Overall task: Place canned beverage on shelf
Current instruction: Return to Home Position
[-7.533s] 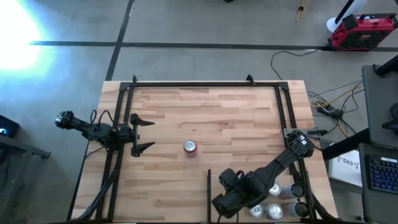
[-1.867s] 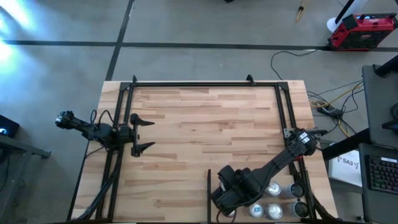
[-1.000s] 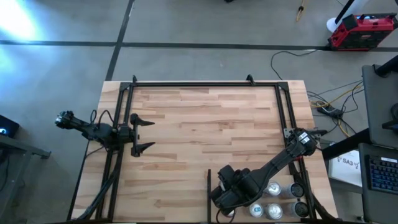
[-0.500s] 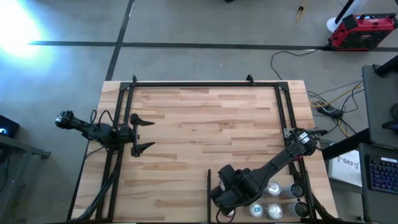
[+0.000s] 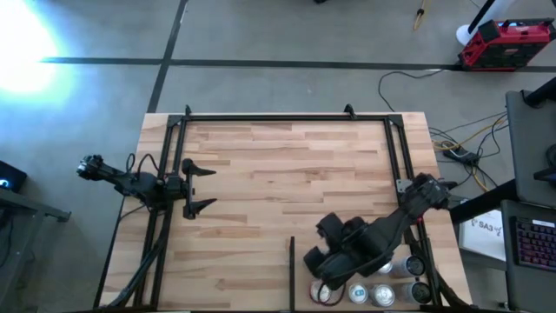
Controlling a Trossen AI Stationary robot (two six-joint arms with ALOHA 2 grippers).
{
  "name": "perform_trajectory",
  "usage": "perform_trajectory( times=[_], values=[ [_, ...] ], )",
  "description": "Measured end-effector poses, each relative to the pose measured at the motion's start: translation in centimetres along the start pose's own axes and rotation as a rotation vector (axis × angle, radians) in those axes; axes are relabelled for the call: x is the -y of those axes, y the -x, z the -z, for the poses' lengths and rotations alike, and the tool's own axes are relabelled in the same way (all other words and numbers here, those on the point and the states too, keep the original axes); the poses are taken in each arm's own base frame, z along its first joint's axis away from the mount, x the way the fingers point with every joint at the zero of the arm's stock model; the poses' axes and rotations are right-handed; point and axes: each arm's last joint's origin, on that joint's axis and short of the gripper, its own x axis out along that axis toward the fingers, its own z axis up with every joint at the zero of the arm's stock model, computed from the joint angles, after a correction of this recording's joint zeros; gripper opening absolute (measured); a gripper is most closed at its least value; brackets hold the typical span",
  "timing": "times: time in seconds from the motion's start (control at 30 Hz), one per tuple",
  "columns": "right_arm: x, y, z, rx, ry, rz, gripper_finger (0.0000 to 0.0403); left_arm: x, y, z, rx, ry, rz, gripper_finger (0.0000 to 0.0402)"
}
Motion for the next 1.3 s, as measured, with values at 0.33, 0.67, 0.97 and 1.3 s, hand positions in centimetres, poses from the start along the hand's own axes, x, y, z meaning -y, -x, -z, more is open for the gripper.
perform_trajectory(
  times=[0.33,0.67,0.97,1.3],
  values=[
    [3.5,5.2,-2.7,0.274,0.281,-0.07,0.0359,0.0,0.0,0.0,0.0,0.0,0.0,0.04],
    [10.7,6.7,-3.3,0.384,0.321,-0.104,0.0359,0.0,0.0,0.0,0.0,0.0,0.0,0.04],
    [18.6,2.8,-2.2,0.585,0.307,-0.173,0.0359,0.0,0.0,0.0,0.0,0.0,0.0,0.04],
    [23.1,-5.8,-0.3,0.592,0.05,-0.002,0.0359,0.0,0.0,0.0,0.0,0.0,0.0,0.04]
  ],
)
